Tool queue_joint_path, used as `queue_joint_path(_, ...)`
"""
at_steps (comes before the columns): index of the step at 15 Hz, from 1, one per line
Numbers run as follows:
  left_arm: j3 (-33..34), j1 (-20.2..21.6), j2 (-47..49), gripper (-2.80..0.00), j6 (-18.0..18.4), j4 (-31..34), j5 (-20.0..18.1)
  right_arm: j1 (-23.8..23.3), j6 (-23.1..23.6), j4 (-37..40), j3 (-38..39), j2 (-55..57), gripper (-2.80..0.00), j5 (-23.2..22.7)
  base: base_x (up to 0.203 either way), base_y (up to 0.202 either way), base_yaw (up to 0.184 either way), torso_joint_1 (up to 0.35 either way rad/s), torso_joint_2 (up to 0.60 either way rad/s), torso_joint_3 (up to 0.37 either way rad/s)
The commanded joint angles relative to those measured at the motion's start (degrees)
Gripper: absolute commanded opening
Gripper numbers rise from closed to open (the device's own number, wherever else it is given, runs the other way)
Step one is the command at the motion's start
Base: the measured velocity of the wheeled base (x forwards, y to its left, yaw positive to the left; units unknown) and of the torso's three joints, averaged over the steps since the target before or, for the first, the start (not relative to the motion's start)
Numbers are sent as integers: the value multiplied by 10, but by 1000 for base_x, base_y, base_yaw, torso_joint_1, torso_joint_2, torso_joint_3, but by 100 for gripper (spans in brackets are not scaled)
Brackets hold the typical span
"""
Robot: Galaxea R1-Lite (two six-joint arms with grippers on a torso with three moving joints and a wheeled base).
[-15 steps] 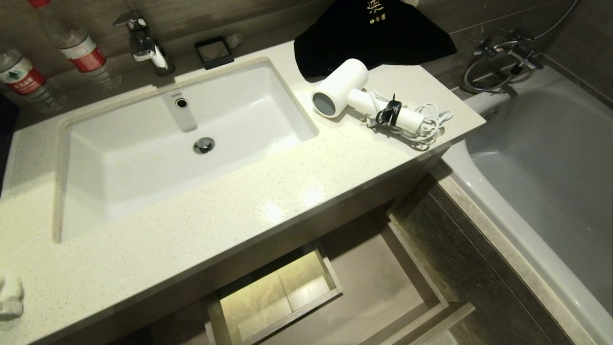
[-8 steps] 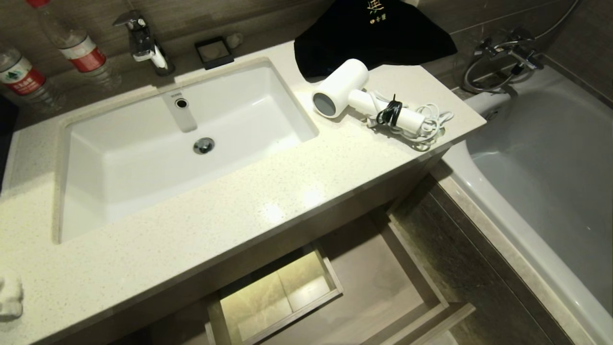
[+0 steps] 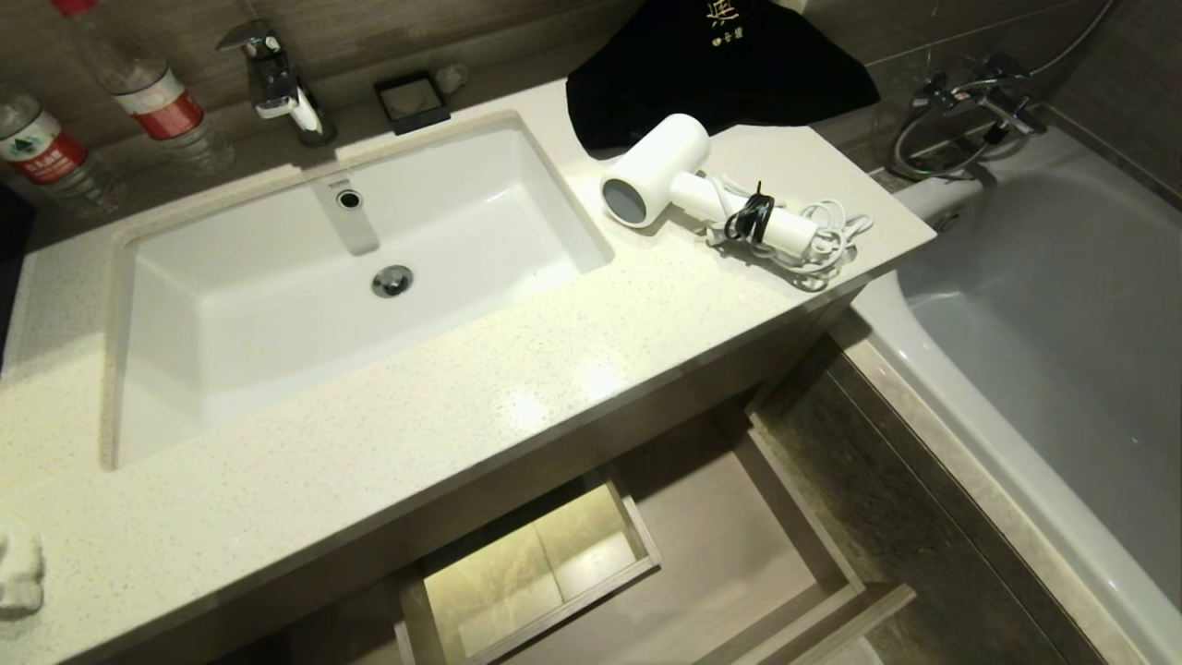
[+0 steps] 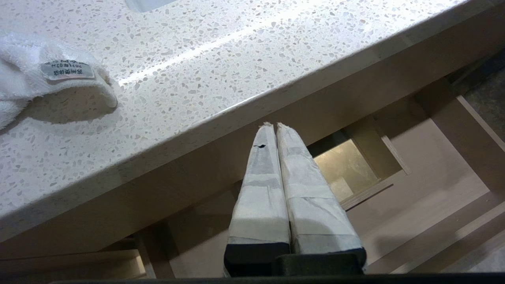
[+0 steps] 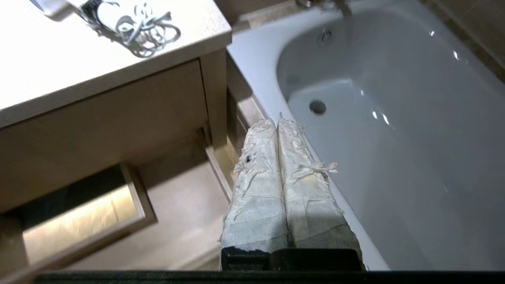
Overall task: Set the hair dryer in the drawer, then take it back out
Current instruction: Pick up the hairdryer
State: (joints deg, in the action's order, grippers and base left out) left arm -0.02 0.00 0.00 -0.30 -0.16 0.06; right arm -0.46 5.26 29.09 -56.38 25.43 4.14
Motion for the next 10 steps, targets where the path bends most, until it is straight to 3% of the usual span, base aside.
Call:
queue_joint_path(1,-1,0,1,-280,0,0,0,-1,2,43,-97,166,-280,-2,0,0,0,0,0,0)
queue_joint_path(7,0,0,0,-280,0,0,0,42,10,122,-389,508,-280,-36,0,0,0,0,0,0)
queue_joint_path(9,0,0,0,-280,0,0,0,53,45,139,-437,573,-280,-76,0,0,0,0,0,0)
queue_joint_path(10,0,0,1,-280,0,0,-1,60,78,144,-445,583,-280,-117,0,0,0,0,0,0)
